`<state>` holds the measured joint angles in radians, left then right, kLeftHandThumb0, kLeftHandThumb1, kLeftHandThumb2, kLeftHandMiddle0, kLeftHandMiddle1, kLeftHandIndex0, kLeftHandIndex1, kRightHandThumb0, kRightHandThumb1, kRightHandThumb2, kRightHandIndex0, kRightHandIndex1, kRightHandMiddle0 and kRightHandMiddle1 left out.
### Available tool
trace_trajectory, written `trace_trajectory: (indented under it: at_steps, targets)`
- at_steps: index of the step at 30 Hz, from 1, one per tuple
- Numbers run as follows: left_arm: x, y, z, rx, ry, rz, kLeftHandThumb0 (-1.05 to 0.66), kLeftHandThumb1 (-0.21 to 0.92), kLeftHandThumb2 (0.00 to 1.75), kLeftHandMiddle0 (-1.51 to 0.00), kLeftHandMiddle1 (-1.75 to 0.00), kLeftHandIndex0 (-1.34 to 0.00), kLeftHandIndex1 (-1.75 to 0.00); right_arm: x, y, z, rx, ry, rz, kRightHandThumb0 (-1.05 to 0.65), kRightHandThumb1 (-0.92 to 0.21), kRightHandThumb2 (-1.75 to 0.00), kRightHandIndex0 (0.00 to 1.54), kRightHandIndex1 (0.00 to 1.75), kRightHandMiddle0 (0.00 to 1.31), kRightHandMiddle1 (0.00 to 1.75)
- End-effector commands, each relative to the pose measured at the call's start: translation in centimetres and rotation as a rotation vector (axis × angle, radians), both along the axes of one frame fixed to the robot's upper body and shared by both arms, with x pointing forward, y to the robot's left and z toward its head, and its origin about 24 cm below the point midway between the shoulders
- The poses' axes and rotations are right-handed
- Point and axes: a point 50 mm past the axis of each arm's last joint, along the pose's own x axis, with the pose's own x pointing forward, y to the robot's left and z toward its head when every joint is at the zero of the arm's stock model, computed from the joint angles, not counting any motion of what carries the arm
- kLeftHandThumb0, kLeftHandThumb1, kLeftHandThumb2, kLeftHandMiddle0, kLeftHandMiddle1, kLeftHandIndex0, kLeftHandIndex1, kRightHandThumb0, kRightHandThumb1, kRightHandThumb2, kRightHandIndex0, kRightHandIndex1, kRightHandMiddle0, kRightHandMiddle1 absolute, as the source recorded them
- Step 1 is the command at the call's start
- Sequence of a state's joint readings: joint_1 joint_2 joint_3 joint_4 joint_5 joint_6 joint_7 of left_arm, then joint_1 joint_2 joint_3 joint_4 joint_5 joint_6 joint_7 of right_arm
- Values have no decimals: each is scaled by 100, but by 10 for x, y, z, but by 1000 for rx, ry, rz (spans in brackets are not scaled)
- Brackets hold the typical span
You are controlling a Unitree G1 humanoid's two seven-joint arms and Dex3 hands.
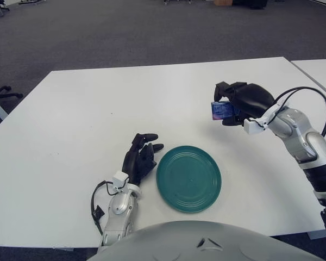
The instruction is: Put the gum into the plate.
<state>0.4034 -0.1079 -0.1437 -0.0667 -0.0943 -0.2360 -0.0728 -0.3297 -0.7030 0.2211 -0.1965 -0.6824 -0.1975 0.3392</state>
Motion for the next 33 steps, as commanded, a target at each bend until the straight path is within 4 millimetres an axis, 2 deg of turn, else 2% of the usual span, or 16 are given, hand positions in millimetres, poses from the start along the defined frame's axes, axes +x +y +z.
trace_trajectory:
  at_steps: [1,9,14,20,23,33]
  targets:
    - [-5,2,-9,11,54,-6,-65,92,78,-53,-95,-26,-125,-11,11,0,11,25,19,-40,-62,-93,69,175,39,175]
    - [-5,2,-11,10,57,-9,-66,92,79,-52,-95,-26,-125,-27,28,17,-3,33,43,-40,-60,-95,70,175,40,175]
    - [-5,3,-12,-4,62,-11,-66,92,78,-52,-95,-26,-125,-37,39,18,-6,87,71,-40,-59,-96,69,175,41,175]
    - [-6,2,-12,-7,60,-8,-67,92,78,-52,-95,-25,-124,-54,55,4,-34,139,143,-40,-59,-96,69,175,41,175]
    - [-6,1,-12,-4,58,-6,-67,92,77,-52,-95,-25,-124,-56,58,1,-44,137,161,-40,-59,-96,70,175,41,175]
    - [-7,0,-16,-20,90,-9,-64,92,76,-50,-95,-25,-123,-78,73,-28,-20,135,294,-40,-61,-94,74,175,39,175]
